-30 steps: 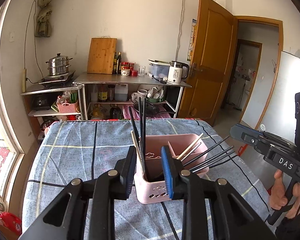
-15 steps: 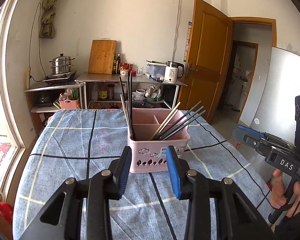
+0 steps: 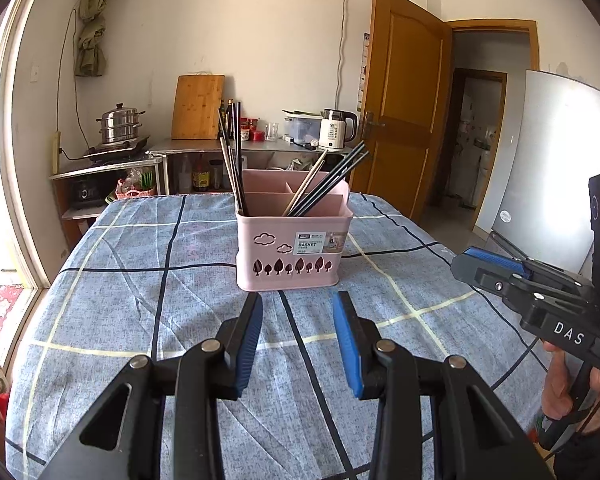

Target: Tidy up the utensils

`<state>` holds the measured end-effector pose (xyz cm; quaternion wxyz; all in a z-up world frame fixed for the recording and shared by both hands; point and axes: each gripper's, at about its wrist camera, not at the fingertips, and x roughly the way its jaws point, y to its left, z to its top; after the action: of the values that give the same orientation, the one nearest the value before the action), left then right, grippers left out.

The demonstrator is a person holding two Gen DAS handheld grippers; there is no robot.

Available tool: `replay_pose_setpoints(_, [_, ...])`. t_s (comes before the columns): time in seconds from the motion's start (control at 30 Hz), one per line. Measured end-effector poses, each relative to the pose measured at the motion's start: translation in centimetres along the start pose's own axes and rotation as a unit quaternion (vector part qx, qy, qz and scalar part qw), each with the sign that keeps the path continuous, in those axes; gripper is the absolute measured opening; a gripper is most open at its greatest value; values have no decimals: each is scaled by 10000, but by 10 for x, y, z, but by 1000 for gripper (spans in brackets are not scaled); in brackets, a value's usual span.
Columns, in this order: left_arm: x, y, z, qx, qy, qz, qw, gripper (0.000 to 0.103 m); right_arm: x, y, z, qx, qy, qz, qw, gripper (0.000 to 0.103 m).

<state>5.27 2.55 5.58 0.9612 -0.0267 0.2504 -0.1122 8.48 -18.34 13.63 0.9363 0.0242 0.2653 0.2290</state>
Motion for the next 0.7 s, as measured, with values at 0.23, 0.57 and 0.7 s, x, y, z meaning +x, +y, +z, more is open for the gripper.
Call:
replay_pose_setpoints(0.23, [-10, 0, -20, -107, -30, 82, 9999, 38, -7, 5, -15, -10, 25, -81, 10000, 26])
replay_pose_setpoints(0.57, [-14, 1, -32, -117, -69, 261, 9996, 38, -13, 11, -29, -70, 44, -176, 9998, 26])
replay_pose_setpoints(0.7, [-12, -2, -35, -75, -39, 246, 9997, 38, -12, 11, -30, -90, 57, -177, 9998, 26])
